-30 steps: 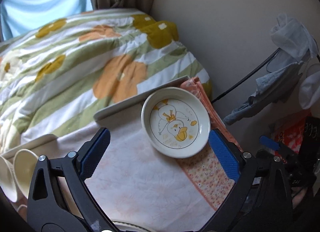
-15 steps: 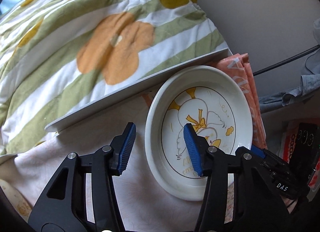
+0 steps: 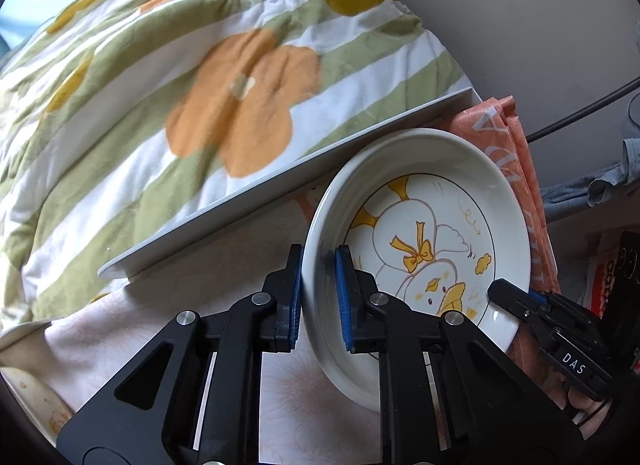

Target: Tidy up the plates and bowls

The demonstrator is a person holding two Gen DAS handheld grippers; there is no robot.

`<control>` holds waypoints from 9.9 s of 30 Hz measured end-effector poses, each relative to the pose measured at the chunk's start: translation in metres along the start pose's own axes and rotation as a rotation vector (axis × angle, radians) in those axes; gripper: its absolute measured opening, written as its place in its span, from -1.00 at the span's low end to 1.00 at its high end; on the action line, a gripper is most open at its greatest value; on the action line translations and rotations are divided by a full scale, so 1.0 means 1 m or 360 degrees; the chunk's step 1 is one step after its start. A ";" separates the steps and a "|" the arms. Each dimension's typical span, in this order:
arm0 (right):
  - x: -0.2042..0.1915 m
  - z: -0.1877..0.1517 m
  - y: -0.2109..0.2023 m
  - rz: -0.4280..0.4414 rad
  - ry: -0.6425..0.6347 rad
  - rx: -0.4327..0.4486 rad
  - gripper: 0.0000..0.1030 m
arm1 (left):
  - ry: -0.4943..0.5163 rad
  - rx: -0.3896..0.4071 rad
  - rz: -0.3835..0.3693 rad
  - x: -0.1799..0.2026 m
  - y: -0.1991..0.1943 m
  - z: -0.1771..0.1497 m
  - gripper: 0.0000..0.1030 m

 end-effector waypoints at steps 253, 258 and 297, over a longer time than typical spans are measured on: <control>-0.029 -0.127 -0.076 0.0127 -0.1037 -0.0428 0.82 | -0.0527 0.0189 0.0265 0.042 -0.097 -0.195 0.99; -0.051 -0.130 -0.096 0.0200 -0.1139 -0.0402 0.83 | -0.0583 0.0282 0.0297 0.028 -0.139 -0.196 0.99; -0.292 -0.115 0.175 0.0193 -0.0814 -0.0845 -0.06 | -0.1326 0.0170 0.0039 -0.310 -0.100 -0.205 -0.01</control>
Point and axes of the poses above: each gripper's, at about its wrist camera, not at the fingertips, and y roughly the way its jaws point, x to its right, z to its top, the point moved 9 cm from there along y, roughly the way its jaws point, and after that the axes turned 15 degrees about z, right-handed, at the moved point
